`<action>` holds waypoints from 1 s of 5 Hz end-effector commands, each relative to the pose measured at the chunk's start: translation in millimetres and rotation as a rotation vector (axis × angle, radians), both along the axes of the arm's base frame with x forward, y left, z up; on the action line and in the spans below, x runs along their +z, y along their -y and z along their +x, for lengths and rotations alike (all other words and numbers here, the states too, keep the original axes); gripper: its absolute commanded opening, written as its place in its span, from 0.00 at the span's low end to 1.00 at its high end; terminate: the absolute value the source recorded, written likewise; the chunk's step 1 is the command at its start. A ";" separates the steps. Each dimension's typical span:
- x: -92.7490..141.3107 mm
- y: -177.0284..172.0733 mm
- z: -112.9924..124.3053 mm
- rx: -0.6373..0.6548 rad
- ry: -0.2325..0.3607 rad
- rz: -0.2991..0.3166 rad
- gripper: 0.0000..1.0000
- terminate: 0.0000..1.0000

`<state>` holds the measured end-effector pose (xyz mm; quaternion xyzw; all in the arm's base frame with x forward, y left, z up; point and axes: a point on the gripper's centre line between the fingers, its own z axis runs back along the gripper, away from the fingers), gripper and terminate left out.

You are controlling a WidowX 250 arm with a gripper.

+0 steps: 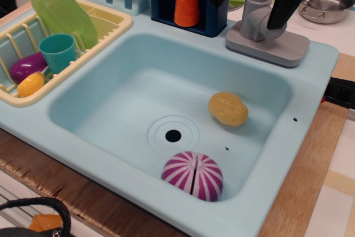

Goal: Turn lever vertical to-front

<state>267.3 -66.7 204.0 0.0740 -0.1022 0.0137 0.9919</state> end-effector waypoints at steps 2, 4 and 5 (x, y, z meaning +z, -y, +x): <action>3.9 4.0 13.2 -0.014 0.047 -0.025 1.00 0.00; 7.4 15.2 31.8 -0.057 0.111 -0.070 1.00 0.00; 12.6 14.9 41.6 -0.083 0.147 -0.045 1.00 0.00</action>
